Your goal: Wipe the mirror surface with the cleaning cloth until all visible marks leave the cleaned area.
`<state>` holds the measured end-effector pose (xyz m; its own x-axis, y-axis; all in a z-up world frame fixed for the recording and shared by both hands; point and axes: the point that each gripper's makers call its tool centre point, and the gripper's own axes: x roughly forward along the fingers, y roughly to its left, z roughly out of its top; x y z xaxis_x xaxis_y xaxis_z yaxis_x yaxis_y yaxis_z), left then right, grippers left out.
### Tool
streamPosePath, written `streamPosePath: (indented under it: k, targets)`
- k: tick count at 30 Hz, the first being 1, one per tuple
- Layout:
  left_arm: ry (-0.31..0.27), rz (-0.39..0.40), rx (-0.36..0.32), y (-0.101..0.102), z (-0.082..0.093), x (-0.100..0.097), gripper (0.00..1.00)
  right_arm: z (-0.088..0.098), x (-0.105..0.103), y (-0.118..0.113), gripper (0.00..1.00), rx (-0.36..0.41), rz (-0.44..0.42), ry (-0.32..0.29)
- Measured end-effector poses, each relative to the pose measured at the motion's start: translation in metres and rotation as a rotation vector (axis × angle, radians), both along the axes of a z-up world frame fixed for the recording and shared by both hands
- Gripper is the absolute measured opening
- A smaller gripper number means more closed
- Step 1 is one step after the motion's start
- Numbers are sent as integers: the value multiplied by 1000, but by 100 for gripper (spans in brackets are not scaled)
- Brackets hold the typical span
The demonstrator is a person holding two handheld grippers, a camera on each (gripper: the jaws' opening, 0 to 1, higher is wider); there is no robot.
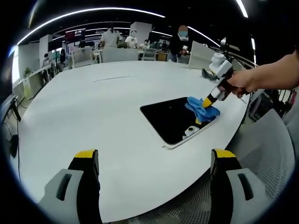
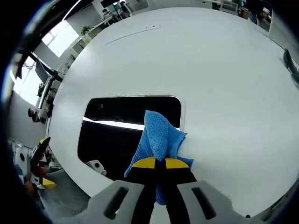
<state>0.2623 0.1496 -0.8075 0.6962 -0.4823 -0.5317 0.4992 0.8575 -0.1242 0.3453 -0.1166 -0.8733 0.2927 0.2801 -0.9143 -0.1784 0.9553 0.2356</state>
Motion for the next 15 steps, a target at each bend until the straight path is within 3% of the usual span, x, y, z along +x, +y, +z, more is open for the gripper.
streamPosePath:
  k: [15]
  targets:
    - [3,-4,4,0,-1,-1,99,1,0,0,0,-2,-20,-16]
